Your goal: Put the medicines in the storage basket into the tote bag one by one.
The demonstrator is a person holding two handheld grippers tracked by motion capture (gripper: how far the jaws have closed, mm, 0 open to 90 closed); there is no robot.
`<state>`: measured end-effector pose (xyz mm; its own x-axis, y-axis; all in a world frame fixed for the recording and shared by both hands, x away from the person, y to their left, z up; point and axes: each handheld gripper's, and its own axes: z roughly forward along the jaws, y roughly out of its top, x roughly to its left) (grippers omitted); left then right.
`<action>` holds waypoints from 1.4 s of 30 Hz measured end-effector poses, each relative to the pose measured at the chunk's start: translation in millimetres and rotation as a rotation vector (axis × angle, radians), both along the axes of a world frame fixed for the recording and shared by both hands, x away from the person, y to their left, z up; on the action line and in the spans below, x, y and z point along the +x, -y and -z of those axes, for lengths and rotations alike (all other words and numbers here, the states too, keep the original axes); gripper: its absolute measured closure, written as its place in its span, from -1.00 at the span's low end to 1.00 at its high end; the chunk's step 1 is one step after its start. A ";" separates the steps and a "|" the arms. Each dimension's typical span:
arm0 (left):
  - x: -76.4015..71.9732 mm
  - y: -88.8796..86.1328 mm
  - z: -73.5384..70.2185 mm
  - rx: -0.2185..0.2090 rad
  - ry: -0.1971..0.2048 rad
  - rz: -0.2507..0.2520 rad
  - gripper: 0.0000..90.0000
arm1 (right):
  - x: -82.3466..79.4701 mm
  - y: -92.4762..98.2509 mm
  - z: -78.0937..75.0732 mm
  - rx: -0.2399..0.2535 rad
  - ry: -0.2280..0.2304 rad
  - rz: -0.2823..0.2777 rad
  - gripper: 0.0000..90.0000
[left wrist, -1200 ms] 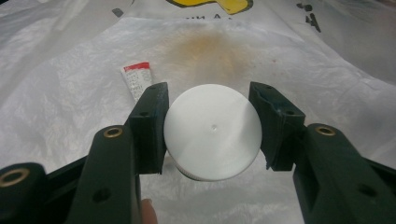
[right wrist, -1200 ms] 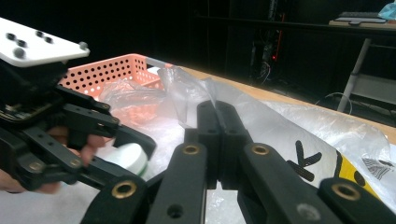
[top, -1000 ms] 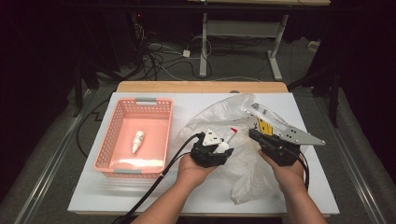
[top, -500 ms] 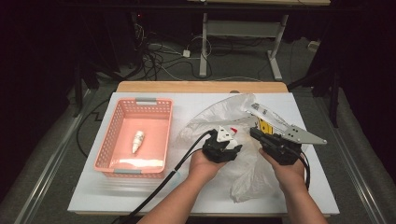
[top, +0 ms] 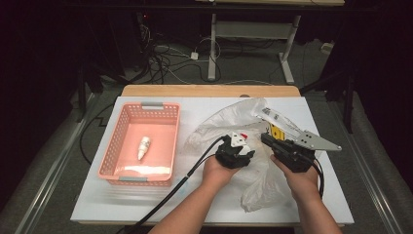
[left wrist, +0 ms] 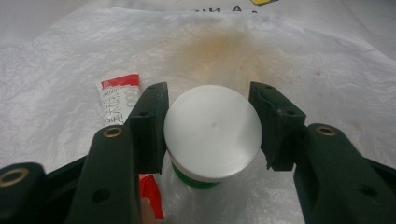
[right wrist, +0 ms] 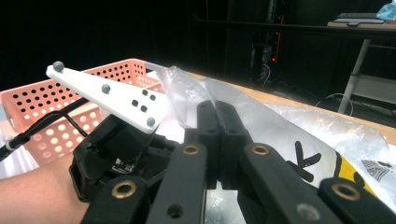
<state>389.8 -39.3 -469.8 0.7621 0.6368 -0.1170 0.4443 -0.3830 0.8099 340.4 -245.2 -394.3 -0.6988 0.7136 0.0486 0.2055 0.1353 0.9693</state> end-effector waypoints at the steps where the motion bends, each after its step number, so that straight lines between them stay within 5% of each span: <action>1: 0.3 0.3 0.6 -0.005 -0.001 -0.003 0.07 | 0.1 -0.1 0.1 0.000 0.000 0.000 1.00; 9: 3.4 6.4 0.9 0.001 -0.010 -0.008 0.06 | 0.2 0.5 0.3 0.002 -0.004 0.003 1.00; 15: 0.6 2.5 -3.9 0.017 -0.025 0.006 -0.18 | 0.5 1.7 0.4 0.003 -0.001 0.004 1.00; 32: -35.6 -34.2 -16.6 -0.042 -0.044 0.062 -0.43 | -0.4 -0.4 0.7 -0.011 0.001 0.003 1.00; 42: -56.9 -54.7 -28.8 -0.038 -0.054 0.057 -1.00 | -2.0 -1.4 0.0 -0.012 0.001 -0.001 1.00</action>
